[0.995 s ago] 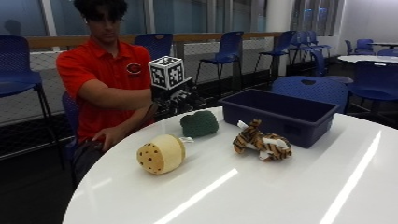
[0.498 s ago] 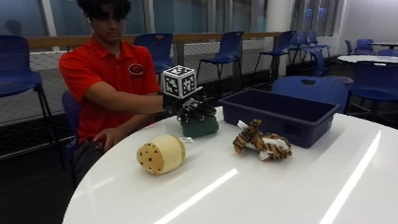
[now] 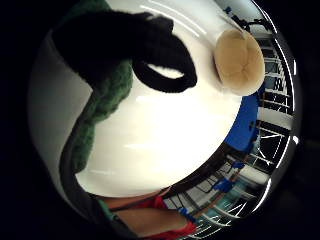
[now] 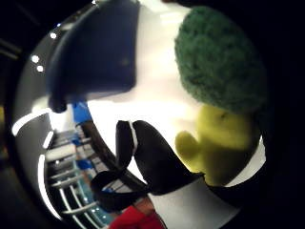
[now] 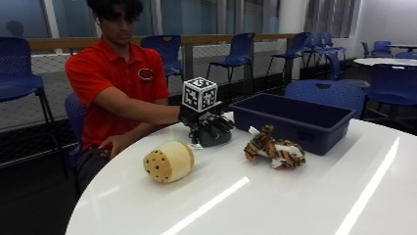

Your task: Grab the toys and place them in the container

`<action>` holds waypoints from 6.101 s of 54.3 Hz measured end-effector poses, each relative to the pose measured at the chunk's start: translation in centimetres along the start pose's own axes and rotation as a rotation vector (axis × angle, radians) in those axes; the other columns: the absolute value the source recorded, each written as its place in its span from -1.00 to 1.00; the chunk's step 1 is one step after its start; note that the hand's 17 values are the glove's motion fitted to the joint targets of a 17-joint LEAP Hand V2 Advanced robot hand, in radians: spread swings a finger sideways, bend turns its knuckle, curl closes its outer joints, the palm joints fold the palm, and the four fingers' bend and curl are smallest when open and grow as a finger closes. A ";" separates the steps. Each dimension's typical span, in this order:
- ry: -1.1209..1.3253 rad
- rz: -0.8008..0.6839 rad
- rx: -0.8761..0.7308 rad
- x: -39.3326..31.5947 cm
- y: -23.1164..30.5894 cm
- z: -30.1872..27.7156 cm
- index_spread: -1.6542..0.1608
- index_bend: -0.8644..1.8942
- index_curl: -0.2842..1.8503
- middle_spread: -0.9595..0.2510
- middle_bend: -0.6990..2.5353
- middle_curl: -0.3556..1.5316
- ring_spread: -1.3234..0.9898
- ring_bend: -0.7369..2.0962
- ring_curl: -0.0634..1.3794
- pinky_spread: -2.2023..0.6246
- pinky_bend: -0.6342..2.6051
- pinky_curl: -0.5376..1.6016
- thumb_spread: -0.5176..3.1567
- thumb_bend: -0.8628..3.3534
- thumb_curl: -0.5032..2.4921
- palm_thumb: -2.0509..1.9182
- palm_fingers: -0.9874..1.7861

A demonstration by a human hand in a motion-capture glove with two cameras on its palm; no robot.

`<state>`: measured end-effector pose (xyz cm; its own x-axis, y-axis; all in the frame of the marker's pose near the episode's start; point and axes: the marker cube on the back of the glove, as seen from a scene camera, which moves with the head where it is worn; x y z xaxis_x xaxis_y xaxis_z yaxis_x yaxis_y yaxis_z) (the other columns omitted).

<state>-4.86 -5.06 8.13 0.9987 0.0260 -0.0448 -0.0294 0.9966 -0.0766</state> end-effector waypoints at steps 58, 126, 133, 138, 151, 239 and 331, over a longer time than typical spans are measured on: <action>-0.017 -0.074 0.079 0.2 -1.5 -0.9 0.35 0.00 -0.25 -0.14 -0.18 -0.11 -0.32 0.29 -0.18 0.28 0.07 -0.04 -0.22 -0.43 -0.17 0.40 0.32; -0.078 -0.180 0.165 -20.1 -15.8 -19.4 0.30 0.03 0.27 -0.29 -0.18 0.35 -0.34 0.36 0.05 0.28 0.19 -0.01 -0.44 -0.40 0.24 0.31 0.14; -0.092 -0.193 0.055 -20.8 -16.1 -18.0 0.30 -0.03 0.27 -0.26 -0.24 0.33 -0.34 0.32 0.03 0.28 0.17 -0.02 -0.42 -0.42 0.25 0.28 0.02; -0.140 -0.258 -0.033 -20.8 -15.7 -16.6 0.33 -0.20 0.18 -0.02 -0.40 0.23 -0.19 0.11 -0.02 0.38 0.21 0.01 -0.31 -0.49 0.20 0.14 -0.53; -0.049 -0.290 0.066 -16.6 -13.2 -15.9 0.41 -0.32 -0.13 0.38 -0.51 -0.01 0.07 -0.32 -0.35 0.56 0.03 -0.13 -0.14 -0.64 -0.11 -0.03 -0.56; -0.060 0.269 -0.007 24.0 -7.9 -3.7 0.42 -0.27 -0.43 0.50 -0.52 -0.43 0.16 -0.36 -0.70 0.62 0.05 -0.11 -0.11 -0.61 -0.55 0.01 -0.35; -0.112 0.006 0.246 1.7 -11.8 -26.8 0.29 -0.09 0.13 -0.33 -0.07 0.39 -0.33 0.38 0.03 0.27 0.20 -0.01 -0.43 -0.54 -0.01 0.36 0.19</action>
<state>-3.99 -18.91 -17.74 0.9974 0.0267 0.0674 -0.0377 0.9850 0.1682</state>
